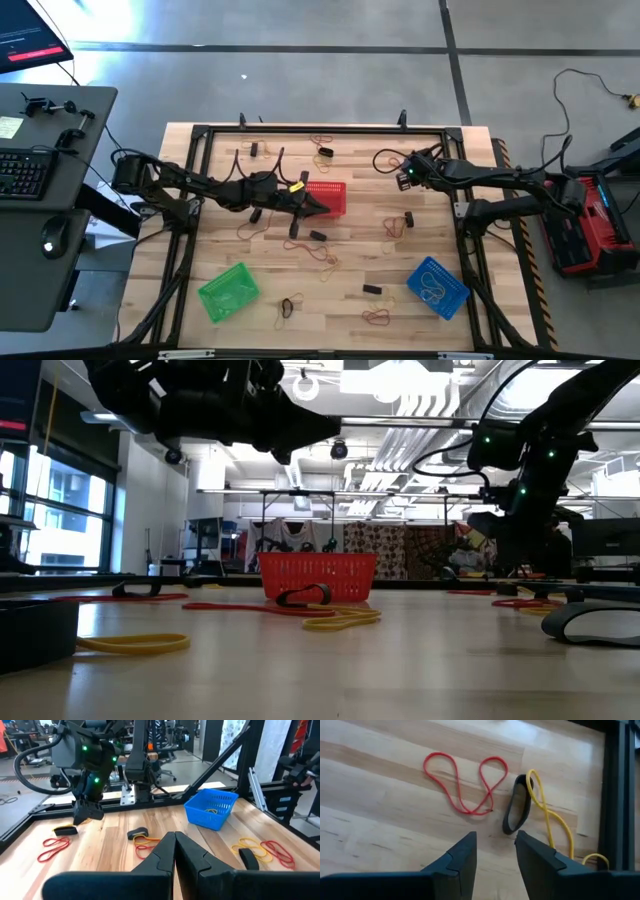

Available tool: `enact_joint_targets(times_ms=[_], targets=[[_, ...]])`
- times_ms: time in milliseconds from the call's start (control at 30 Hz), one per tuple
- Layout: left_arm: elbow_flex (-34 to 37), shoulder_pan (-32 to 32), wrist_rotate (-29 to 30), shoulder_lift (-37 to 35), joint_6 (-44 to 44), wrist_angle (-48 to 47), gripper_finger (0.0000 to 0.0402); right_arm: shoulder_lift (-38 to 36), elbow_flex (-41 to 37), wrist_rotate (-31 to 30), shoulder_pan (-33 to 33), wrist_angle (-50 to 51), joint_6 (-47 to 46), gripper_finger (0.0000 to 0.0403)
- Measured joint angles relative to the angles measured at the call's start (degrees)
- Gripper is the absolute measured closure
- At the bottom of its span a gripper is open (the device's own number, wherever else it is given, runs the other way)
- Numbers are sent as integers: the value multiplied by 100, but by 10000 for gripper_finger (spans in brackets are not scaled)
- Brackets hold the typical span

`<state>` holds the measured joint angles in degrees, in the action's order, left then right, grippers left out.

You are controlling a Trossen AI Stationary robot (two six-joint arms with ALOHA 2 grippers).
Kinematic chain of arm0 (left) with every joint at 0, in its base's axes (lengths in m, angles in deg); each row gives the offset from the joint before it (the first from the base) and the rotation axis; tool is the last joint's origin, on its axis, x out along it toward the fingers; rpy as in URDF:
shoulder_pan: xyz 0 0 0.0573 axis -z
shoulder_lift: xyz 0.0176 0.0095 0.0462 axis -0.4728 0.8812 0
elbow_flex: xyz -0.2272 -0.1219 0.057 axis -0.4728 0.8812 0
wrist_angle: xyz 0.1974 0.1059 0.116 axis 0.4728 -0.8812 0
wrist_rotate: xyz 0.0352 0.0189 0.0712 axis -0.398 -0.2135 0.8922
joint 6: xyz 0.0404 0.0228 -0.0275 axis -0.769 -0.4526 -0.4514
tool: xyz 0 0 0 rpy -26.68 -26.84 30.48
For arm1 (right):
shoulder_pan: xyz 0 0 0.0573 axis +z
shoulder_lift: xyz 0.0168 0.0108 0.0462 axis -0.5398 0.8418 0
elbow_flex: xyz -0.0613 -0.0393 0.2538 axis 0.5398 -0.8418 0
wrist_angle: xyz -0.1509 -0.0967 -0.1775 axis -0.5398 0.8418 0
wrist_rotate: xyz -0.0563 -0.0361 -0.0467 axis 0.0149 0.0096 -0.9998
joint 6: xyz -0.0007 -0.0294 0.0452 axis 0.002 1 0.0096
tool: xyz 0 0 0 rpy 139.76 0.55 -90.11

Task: Sort rubber bands into baskets
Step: Put the black rubber band into the green bin

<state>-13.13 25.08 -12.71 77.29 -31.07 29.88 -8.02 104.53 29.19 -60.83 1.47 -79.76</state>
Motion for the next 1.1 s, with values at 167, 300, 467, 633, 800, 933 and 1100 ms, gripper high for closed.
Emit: enact_joint_targets(times_ms=[167,300,467,633,800,933,1100], targets=[[0,2,0,0,-26,-223,401,2,0,-311,-71,17,-96,276],[2,15,0,0,-24,-352,401,62,0,-239,-233,10,-160,276],[2,17,-1,0,-24,-432,401,388,0,-214,-459,-235,-36,276],[2,17,-1,0,-21,-440,401,811,0,-126,-672,-548,35,276],[2,15,-3,0,8,-452,401,1183,0,-108,-870,-835,217,282],[2,17,-3,0,37,-470,401,1473,0,-84,-937,-1073,312,301],[2,17,121,0,195,-507,401,1677,11,-86,-970,-1335,544,338]])
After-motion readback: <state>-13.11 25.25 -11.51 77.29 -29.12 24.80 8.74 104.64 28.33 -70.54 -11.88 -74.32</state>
